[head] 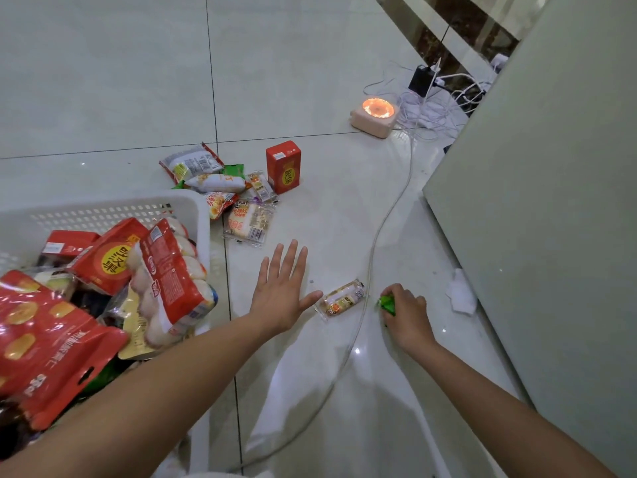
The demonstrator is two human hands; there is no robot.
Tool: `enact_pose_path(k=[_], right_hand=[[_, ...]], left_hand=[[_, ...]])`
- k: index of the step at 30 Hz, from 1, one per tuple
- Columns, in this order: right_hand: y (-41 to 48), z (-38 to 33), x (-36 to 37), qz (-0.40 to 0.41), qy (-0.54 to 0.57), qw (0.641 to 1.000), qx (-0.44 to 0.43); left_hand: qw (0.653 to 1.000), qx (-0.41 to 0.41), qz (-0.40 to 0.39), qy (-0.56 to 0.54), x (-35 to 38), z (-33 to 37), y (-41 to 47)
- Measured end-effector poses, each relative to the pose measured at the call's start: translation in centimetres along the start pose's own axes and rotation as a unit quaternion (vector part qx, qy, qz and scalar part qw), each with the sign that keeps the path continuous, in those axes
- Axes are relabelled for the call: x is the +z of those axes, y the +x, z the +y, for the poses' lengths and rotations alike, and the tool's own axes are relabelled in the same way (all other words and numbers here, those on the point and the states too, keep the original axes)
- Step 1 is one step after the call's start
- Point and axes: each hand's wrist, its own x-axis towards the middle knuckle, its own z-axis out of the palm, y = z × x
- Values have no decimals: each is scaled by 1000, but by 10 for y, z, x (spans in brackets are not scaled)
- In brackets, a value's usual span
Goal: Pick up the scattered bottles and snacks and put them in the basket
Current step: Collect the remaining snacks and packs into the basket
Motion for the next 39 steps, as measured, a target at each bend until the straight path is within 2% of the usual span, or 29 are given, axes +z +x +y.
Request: enact_pose_path(k=[3, 8, 14, 20, 23, 28, 31, 33, 36, 39], right_hand=[[-3, 20, 2, 19, -117, 992, -36], [-8, 38, 15, 45, -188, 977, -87], [-11, 41, 14, 90, -216, 963, -131], [-4, 42, 19, 104, -246, 953, -146], [-2, 45, 23, 110, -259, 945, -165], [0, 45, 23, 140, -240, 946, -167], [-4, 39, 21, 125, -238, 947, -176], [-6, 36, 22, 83, -223, 958, -160], [-7, 31, 18, 28, -208, 970, -123], [0, 18, -1, 22, -177, 979, -97]], left_hand=[[1000, 14, -8, -3, 2, 11, 4], [999, 33, -35, 11, 11, 23, 6], [996, 65, -64, 7, 28, 38, 14], [986, 129, -27, -102, 29, 58, 29], [985, 150, -16, -81, 32, 64, 32], [995, 79, -62, 19, 29, 71, 31], [995, 44, -87, 5, 23, 73, 23], [997, 12, -70, -34, 10, 71, 15], [999, 27, -15, -35, -29, 67, 11], [998, 36, 53, -28, -92, 52, 11]])
